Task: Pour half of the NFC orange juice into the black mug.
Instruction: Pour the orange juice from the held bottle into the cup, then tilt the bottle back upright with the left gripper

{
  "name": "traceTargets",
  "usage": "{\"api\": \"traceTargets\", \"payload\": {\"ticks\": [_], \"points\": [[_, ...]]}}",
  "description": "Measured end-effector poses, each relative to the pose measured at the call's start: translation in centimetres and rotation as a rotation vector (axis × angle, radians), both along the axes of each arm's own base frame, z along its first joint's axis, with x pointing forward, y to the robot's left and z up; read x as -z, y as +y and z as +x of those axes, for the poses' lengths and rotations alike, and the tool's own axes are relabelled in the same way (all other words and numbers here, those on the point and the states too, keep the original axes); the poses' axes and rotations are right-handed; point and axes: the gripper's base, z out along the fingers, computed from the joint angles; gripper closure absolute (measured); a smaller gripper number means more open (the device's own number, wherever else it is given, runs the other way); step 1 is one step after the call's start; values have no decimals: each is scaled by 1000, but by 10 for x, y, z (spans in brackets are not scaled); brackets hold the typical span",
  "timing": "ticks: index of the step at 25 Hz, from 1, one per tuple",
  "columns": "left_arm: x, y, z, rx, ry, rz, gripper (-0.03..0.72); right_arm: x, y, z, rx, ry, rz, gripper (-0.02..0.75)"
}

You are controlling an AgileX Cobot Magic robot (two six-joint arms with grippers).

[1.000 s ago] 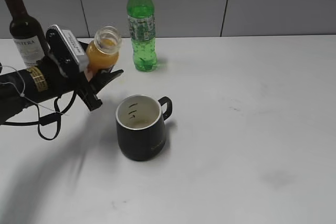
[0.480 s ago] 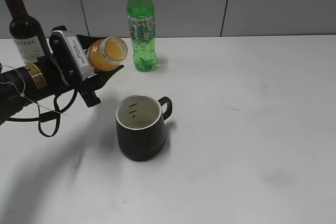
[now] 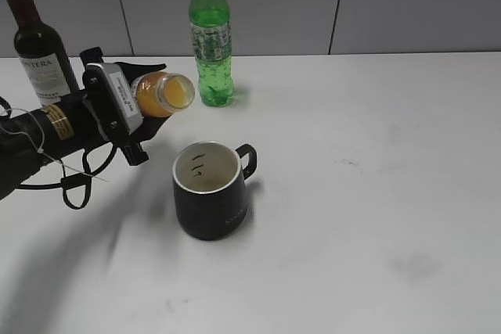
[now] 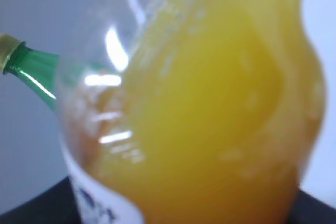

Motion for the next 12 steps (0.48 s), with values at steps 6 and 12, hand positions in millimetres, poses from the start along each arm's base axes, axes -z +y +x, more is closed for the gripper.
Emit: {"api": "traceTargets", "payload": {"ticks": [6,12], "points": [[1,3,3,-39,-15,-12,219,0,0,0,0,0,1,143],[1,3,3,-39,-57,35,219,0,0,0,0,0,1,143]]}}
